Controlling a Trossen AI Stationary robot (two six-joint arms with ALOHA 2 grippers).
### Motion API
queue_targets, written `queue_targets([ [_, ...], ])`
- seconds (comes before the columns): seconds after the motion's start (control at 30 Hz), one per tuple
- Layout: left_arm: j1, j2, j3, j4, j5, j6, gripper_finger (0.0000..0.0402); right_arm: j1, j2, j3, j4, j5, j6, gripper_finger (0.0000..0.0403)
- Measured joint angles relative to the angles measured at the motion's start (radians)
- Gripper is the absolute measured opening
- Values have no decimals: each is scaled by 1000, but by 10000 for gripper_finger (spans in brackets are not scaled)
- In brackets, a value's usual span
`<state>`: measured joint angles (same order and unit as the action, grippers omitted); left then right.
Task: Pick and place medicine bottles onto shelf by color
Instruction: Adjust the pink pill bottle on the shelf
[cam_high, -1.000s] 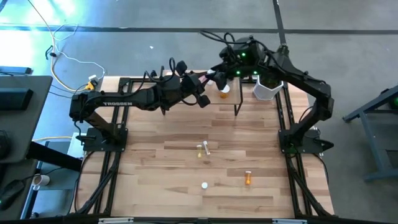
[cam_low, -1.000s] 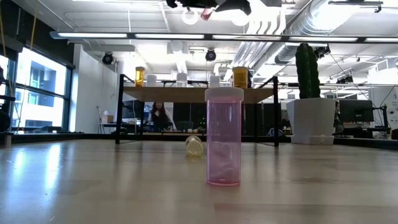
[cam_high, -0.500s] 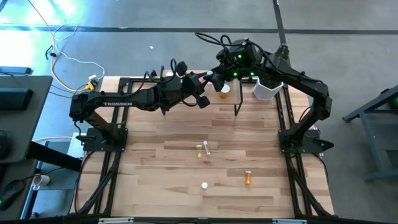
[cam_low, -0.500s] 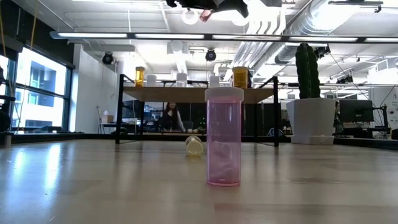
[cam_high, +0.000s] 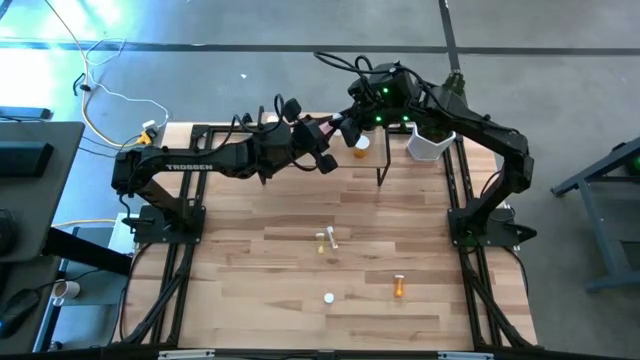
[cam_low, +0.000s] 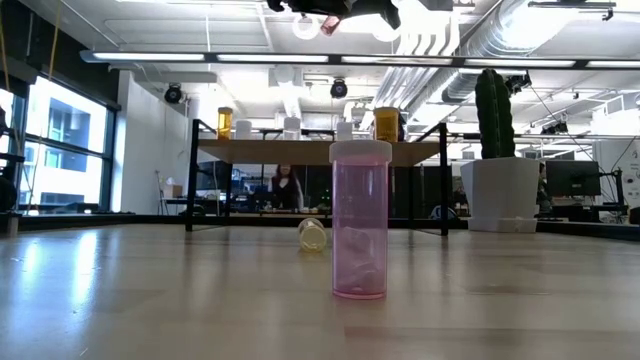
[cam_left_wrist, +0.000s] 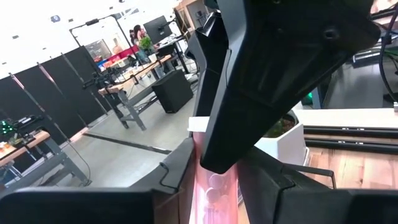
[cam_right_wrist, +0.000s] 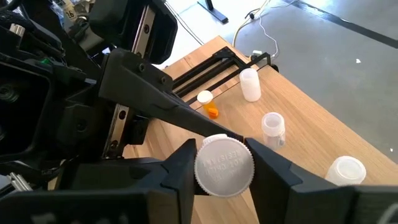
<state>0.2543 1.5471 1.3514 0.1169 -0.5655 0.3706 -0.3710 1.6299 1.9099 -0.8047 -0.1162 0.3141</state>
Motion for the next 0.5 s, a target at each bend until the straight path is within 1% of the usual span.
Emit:
queue_targets([
  [0.37, 0, -1, 0, -24, -6, 0, 124, 0, 1, 0, -5, -1, 3, 106],
  [0.5, 0, -1, 0, -25, -5, 0, 143, 0, 1, 0, -17, -1, 2, 106],
])
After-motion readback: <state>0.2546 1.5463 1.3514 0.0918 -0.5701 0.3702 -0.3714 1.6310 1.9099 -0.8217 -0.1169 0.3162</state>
